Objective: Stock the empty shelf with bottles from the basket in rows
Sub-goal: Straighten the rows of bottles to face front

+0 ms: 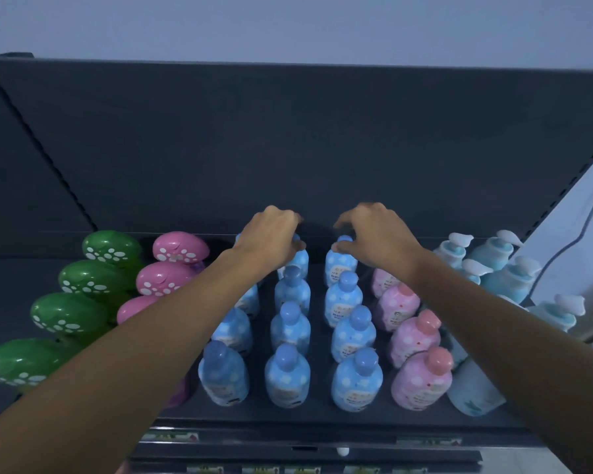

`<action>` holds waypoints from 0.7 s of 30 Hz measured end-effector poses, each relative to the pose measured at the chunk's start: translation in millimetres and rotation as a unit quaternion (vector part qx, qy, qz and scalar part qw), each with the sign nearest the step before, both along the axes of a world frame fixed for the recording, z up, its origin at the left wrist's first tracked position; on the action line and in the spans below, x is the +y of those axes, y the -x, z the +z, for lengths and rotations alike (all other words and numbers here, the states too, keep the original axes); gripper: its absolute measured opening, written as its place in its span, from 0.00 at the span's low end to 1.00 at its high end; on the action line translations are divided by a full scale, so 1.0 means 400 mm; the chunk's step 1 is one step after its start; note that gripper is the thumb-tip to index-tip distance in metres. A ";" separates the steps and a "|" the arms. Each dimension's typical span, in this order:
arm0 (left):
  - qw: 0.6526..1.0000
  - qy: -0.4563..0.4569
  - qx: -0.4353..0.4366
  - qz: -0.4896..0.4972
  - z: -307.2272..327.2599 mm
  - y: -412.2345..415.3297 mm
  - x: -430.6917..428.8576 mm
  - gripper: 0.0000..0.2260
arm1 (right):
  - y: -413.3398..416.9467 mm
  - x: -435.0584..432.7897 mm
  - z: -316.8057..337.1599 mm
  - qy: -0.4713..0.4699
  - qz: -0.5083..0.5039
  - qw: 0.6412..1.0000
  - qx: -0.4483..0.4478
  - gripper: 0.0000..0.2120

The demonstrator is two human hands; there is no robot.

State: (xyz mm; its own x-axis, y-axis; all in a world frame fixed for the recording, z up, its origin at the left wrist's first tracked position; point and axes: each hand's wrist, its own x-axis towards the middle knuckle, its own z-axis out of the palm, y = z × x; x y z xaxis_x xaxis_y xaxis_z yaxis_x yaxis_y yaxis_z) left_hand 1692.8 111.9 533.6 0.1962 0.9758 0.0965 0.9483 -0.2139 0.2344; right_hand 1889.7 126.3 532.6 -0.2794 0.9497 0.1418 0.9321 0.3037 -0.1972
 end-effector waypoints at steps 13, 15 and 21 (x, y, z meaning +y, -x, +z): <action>0.993 0.053 0.076 -0.079 0.013 0.004 -0.097 0.16 | -0.001 -0.127 0.001 0.086 0.023 0.996 -0.031 0.11; 0.993 0.038 0.075 -0.081 0.009 0.000 -0.101 0.13 | 0.000 -0.128 -0.001 0.081 0.021 0.996 -0.044 0.12; 0.996 0.015 0.050 -0.068 -0.008 0.004 -0.101 0.10 | -0.002 -0.130 -0.005 0.071 0.011 0.997 -0.040 0.12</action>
State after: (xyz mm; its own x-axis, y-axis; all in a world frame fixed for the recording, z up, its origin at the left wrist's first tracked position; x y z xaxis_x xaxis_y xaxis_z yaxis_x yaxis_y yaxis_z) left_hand 1691.2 71.4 530.3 0.3339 0.9417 0.0409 0.9300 -0.3362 0.1482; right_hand 1890.6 74.4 530.6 -0.3053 0.9521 -0.0165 0.9401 0.2986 -0.1646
